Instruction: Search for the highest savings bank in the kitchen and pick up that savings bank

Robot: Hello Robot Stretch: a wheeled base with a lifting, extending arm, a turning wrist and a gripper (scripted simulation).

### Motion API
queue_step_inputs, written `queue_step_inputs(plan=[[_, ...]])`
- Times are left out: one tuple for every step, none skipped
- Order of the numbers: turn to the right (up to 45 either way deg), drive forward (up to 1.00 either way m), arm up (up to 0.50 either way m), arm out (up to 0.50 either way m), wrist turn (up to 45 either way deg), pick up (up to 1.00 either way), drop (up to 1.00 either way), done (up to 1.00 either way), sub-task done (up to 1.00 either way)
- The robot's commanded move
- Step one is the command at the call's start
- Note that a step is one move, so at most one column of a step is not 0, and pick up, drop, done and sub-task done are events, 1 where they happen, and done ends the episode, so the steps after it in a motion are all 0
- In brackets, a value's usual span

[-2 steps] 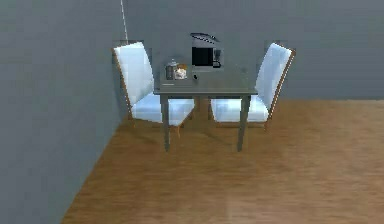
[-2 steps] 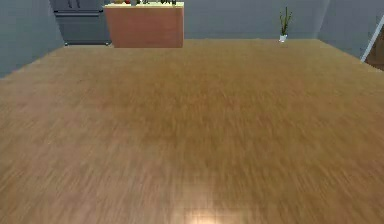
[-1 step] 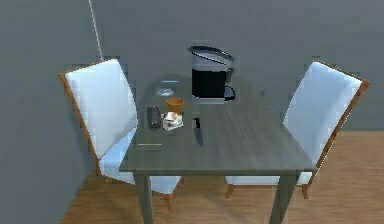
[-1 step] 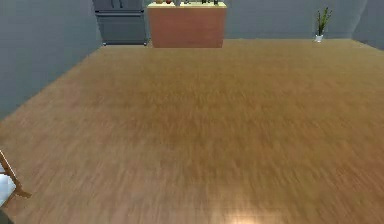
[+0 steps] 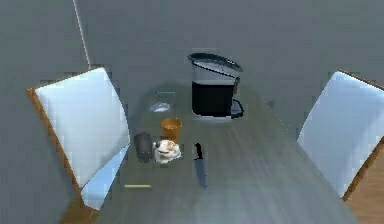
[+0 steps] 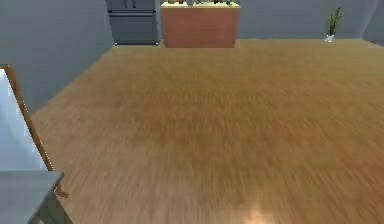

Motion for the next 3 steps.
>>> queue_step_inputs(plan=[[45.0, 0.0, 0.0, 0.0, 0.0, 0.0, 0.0, 0.0, 0.0], [42.0, 0.0, 0.0, 0.0, 0.0, 0.0, 0.0, 0.0, 0.0], [0.0, 0.8, 0.0, 0.0, 0.0, 0.0, 0.0, 0.0, 0.0]])
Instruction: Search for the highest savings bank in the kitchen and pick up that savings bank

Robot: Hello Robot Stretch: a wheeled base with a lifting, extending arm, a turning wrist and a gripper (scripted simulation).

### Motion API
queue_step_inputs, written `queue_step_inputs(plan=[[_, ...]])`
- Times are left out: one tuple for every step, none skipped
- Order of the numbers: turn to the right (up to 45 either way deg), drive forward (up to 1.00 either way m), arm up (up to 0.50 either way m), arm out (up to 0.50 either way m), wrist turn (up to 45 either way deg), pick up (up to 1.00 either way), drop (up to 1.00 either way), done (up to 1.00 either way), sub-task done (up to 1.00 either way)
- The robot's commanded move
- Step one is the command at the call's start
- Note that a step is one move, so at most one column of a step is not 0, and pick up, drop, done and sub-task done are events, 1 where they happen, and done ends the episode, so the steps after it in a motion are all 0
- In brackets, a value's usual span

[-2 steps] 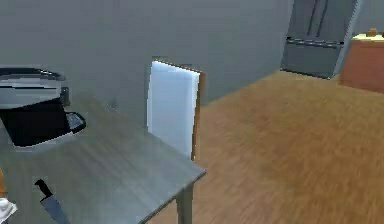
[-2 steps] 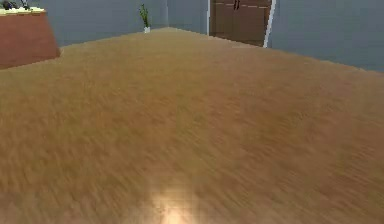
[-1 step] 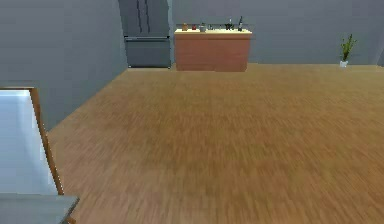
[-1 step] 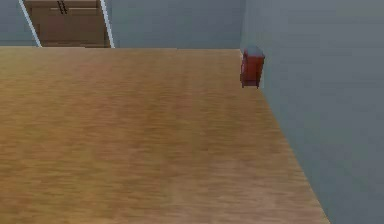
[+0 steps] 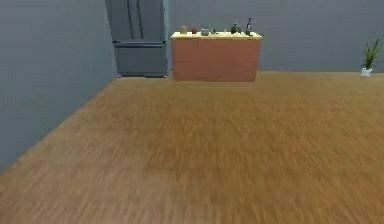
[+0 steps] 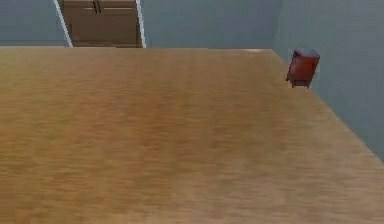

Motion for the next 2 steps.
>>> queue_step_inputs(plan=[[3.0, 0.0, 0.0, 0.0, 0.0, 0.0, 0.0, 0.0, 0.0], [0.0, 1.0, 0.0, 0.0, 0.0, 0.0, 0.0, 0.0, 0.0]])
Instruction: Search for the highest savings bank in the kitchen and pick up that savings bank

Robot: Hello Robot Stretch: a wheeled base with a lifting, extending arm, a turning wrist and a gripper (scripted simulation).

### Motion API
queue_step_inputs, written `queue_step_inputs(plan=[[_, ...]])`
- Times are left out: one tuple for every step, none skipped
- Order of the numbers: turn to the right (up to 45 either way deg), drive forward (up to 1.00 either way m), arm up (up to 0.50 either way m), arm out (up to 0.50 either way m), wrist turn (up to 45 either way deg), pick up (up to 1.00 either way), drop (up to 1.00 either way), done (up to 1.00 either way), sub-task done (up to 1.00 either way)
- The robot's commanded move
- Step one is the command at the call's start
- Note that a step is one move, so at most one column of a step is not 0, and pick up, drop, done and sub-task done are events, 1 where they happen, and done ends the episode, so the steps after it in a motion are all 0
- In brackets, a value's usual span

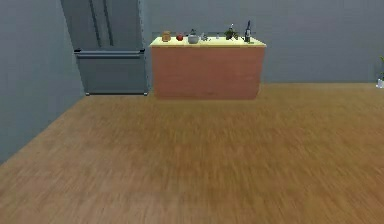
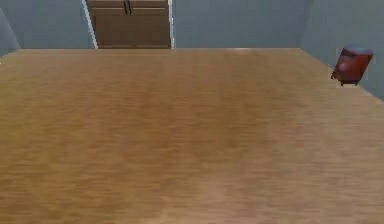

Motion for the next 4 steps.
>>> queue_step_inputs(plan=[[0.0, 1.0, 0.0, 0.0, 0.0, 0.0, 0.0, 0.0, 0.0], [0.0, 1.0, 0.0, 0.0, 0.0, 0.0, 0.0, 0.0, 0.0], [0.0, 0.75, 0.0, 0.0, 0.0, 0.0, 0.0, 0.0, 0.0], [-45.0, 0.0, 0.0, 0.0, 0.0, 0.0, 0.0, 0.0, 0.0]])
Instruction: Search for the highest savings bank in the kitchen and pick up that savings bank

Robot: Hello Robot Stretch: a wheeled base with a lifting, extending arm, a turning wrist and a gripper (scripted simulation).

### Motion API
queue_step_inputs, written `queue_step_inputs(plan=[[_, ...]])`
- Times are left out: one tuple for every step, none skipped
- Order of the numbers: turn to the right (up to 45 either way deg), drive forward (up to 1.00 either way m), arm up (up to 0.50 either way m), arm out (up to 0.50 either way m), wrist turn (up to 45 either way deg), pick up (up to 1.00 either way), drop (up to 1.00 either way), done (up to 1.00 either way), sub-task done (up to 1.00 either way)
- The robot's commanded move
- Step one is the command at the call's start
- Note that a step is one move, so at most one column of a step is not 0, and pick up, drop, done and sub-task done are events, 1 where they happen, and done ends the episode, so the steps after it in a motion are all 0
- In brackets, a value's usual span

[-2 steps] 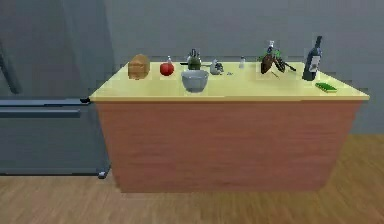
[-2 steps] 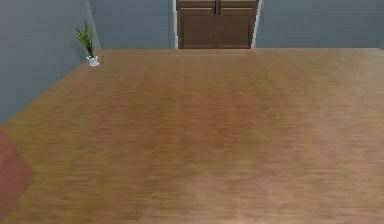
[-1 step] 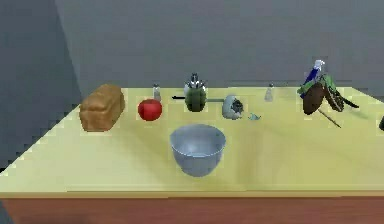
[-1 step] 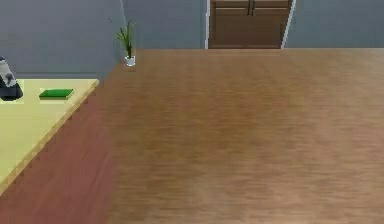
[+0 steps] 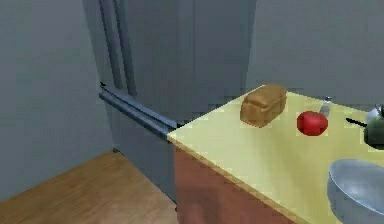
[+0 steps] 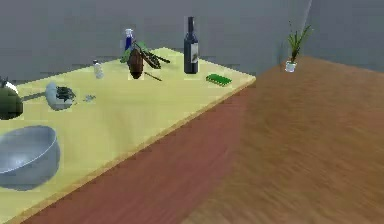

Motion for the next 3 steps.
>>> queue_step_inputs(plan=[[-39.0, 0.0, 0.0, 0.0, 0.0, 0.0, 0.0, 0.0, 0.0], [45.0, 0.0, 0.0, 0.0, 0.0, 0.0, 0.0, 0.0, 0.0], [45.0, 0.0, 0.0, 0.0, 0.0, 0.0, 0.0, 0.0, 0.0]])
